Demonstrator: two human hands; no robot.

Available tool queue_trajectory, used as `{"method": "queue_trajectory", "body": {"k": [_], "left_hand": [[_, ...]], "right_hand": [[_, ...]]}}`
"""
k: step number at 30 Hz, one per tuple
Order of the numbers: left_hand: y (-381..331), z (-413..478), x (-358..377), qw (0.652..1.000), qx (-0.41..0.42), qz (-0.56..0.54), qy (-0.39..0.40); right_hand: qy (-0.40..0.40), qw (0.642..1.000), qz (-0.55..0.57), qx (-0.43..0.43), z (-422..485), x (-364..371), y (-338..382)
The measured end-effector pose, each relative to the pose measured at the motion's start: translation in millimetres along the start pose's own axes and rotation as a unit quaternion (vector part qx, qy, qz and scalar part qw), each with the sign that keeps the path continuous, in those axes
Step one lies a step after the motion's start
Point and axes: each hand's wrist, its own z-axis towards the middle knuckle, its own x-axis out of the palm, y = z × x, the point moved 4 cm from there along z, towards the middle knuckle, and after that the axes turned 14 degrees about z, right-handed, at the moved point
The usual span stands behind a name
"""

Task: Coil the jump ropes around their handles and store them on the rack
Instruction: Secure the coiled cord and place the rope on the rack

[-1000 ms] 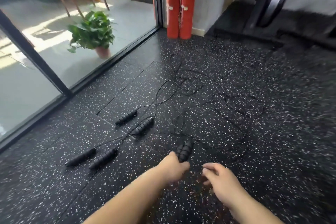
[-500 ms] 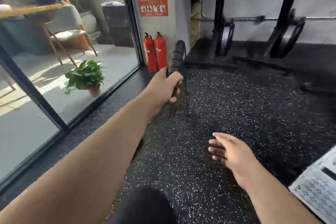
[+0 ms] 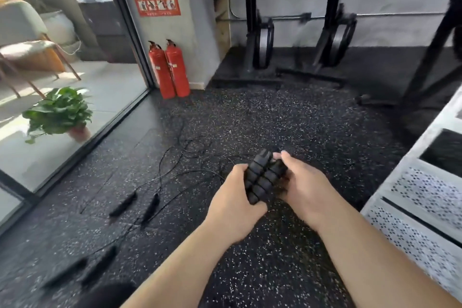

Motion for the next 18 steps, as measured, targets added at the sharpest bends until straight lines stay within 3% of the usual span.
{"method": "queue_trajectory", "body": {"k": [5,10,18], "left_hand": [[-3,15,-1,0.995,0.045,0.088,-0.006],[-3,32,4,0.994,0.050,0.092,0.023],[-5,49,14,0.963,0.135,0.205,0.107]], "right_hand": [[-0.009,0.987,-0.112,-0.116,10,-3,-1],[-0.017,0.974,-0.161,-0.159,19,-1,4],[-0.034,0.990,-0.131,-0.025,38,-18,-4]]}}
